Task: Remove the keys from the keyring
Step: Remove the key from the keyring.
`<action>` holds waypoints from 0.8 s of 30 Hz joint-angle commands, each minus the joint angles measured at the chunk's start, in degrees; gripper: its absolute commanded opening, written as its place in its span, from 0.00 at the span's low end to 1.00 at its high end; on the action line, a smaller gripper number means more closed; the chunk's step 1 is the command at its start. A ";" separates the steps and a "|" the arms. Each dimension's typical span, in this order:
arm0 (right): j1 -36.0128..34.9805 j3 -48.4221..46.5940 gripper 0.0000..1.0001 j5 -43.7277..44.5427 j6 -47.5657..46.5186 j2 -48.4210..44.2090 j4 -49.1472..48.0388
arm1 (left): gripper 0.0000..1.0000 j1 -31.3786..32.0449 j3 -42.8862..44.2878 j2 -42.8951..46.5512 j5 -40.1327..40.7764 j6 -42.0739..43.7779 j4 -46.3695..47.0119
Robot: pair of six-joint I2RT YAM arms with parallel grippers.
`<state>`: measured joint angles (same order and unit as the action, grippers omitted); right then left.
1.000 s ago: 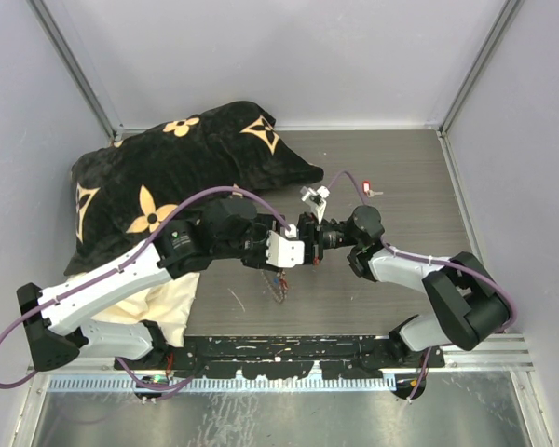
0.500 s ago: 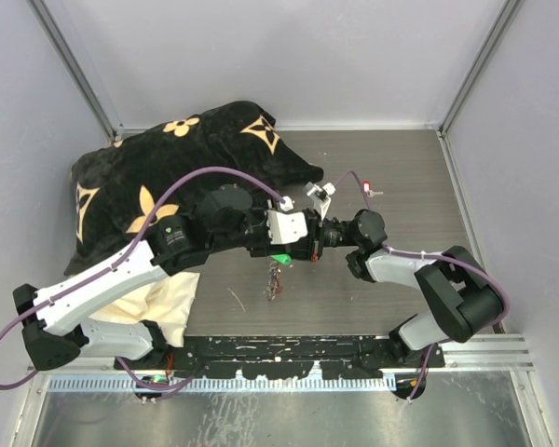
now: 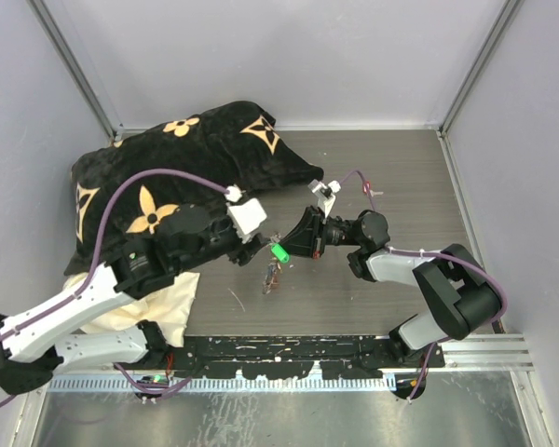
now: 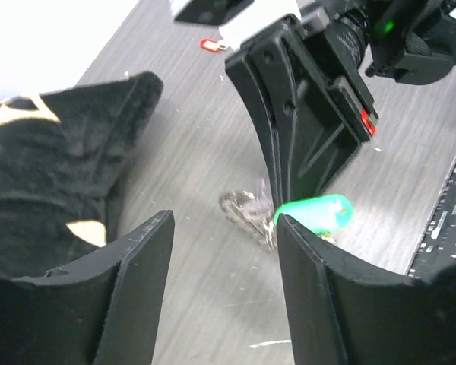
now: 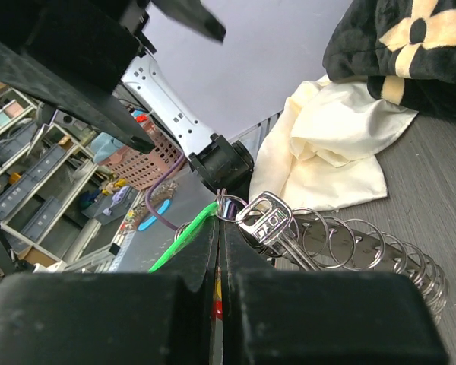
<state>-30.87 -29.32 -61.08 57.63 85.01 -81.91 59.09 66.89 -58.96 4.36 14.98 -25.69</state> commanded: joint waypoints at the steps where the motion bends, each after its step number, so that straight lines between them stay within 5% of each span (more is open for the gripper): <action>1: 0.29 -0.16 0.01 1.29 1.00 -1.34 -7.14 | 0.54 -1.46 -7.99 7.19 -0.43 -14.80 10.29; 6: 0.33 -0.22 0.01 1.15 1.11 -1.67 -7.26 | 0.41 -8.01 -15.21 10.89 -12.66 -24.12 16.38; 13: 0.77 -0.19 0.01 1.13 1.14 -2.38 -7.31 | 0.40 -16.61 -19.62 9.60 -28.52 -33.51 26.43; 24: 0.80 -0.33 0.01 1.05 1.64 -2.22 -7.45 | 0.43 -20.03 -22.06 9.13 -36.06 -37.40 29.16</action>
<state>-30.24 -29.32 -61.04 58.74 85.01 -82.76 40.49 45.93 -50.37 -27.20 -20.27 -1.13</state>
